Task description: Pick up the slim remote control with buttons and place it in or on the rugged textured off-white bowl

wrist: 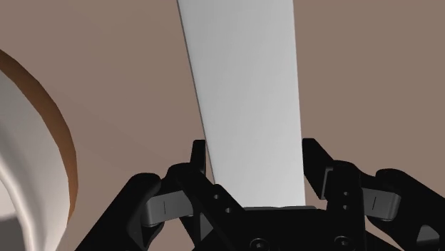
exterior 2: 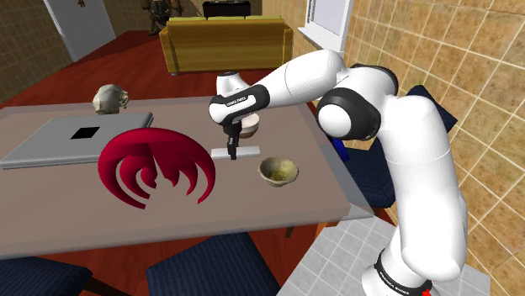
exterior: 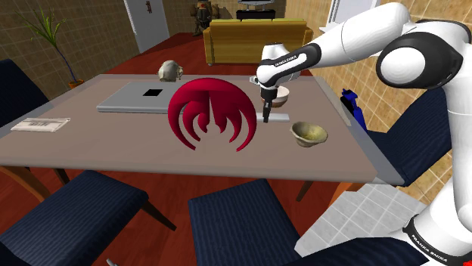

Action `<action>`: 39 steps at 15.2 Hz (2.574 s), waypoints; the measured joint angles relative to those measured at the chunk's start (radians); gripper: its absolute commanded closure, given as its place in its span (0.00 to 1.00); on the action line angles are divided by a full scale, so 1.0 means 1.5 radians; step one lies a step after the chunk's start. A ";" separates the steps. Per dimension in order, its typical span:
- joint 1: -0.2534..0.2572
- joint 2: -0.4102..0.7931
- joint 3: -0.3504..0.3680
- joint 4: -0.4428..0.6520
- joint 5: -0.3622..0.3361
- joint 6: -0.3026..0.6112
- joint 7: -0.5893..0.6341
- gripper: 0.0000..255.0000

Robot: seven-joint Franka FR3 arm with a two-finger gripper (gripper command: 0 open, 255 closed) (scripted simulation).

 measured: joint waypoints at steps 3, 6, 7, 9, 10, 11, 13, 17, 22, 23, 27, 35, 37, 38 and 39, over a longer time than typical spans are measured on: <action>0.000 0.000 0.000 0.000 0.000 0.001 0.000 1.00; 0.000 0.000 0.000 -0.001 0.000 0.001 0.000 1.00; 0.000 0.000 0.000 0.000 0.000 0.001 0.000 1.00; 0.000 -0.002 0.000 0.007 -0.001 -0.010 0.001 1.00; 0.000 -0.006 -0.001 0.007 -0.001 -0.014 0.001 1.00; 0.001 -0.011 -0.001 0.008 -0.002 -0.020 0.002 1.00; 0.001 -0.016 -0.002 0.015 -0.003 -0.032 0.003 1.00; 0.000 -0.031 -0.004 0.033 -0.006 -0.064 0.004 1.00; 0.001 -0.042 -0.005 0.060 -0.009 -0.103 0.006 1.00; 0.001 -0.046 -0.005 0.062 -0.009 -0.108 0.006 1.00; 0.001 -0.053 -0.006 0.092 -0.011 -0.145 0.009 1.00; -0.001 -0.059 -0.007 0.153 -0.013 -0.212 0.012 1.00; 0.005 -0.103 -0.008 0.090 -0.019 -0.192 0.014 1.00; 0.007 -0.130 -0.010 0.055 -0.022 -0.185 0.014 1.00; 0.012 -0.156 -0.010 0.017 -0.026 -0.172 0.018 1.00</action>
